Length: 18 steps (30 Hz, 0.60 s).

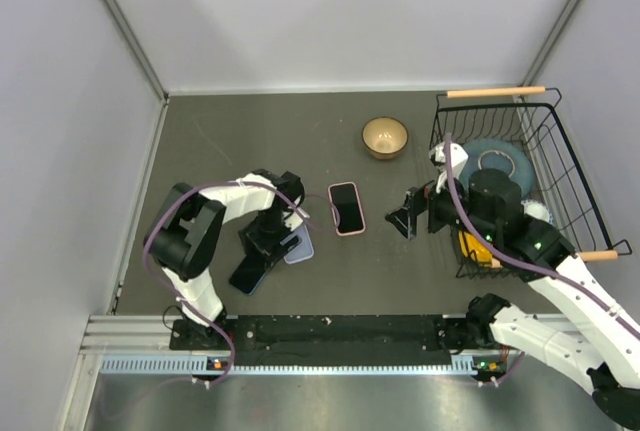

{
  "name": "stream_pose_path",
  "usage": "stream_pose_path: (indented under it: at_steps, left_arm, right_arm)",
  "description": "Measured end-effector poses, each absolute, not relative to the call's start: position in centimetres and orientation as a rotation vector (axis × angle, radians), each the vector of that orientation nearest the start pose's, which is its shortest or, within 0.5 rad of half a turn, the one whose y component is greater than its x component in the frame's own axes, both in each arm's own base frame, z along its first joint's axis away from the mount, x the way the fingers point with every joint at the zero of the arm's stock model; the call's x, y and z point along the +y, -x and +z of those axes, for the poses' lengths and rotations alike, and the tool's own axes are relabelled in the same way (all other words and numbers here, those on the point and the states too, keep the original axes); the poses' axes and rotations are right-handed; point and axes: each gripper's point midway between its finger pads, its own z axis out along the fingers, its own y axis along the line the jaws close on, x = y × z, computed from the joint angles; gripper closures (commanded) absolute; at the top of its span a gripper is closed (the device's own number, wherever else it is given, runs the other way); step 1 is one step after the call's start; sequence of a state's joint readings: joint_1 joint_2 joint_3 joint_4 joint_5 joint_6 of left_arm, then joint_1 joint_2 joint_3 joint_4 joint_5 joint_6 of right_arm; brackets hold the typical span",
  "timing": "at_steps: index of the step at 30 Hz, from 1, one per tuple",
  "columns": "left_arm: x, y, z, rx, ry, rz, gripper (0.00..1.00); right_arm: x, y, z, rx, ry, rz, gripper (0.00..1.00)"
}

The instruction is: Put the phone into the phone case

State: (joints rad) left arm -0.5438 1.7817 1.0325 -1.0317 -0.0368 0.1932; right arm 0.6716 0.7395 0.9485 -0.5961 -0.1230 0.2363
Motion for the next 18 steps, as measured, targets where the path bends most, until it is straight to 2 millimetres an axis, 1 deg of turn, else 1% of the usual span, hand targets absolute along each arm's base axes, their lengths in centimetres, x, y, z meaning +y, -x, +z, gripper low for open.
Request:
stream_pose_path:
  at_steps: [1,2,5,8,12,16,18]
  left_arm:
    - [-9.4,-18.5,1.4,3.098,-1.197,0.116,0.44]
    - [-9.5,-18.9,1.5,3.079,-1.182,0.104,0.5]
    - [-9.9,-20.1,1.7,3.024,-1.152,0.066,0.57]
    - [-9.9,-20.3,1.9,3.016,-1.131,0.045,0.67]
    - [-10.0,-20.5,2.3,3.015,-1.089,-0.016,0.73]
    - [-10.0,-21.1,3.2,2.986,-1.027,-0.064,0.83]
    - [-10.0,-21.3,3.5,2.972,-1.005,-0.083,0.85]
  right_arm:
    - [19.0,-18.9,26.9,1.962,0.519,0.707,0.01]
    - [19.1,-19.0,26.8,1.967,0.52,0.708,0.01]
    - [19.3,-19.0,26.5,1.981,0.523,0.713,0.01]
    - [19.6,-19.0,26.3,1.994,0.518,0.729,0.01]
    - [20.0,-19.0,26.0,2.012,0.506,0.754,0.01]
    - [20.4,-19.1,25.7,2.029,0.493,0.772,0.01]
    - [20.6,-19.1,25.7,2.032,0.489,0.781,0.01]
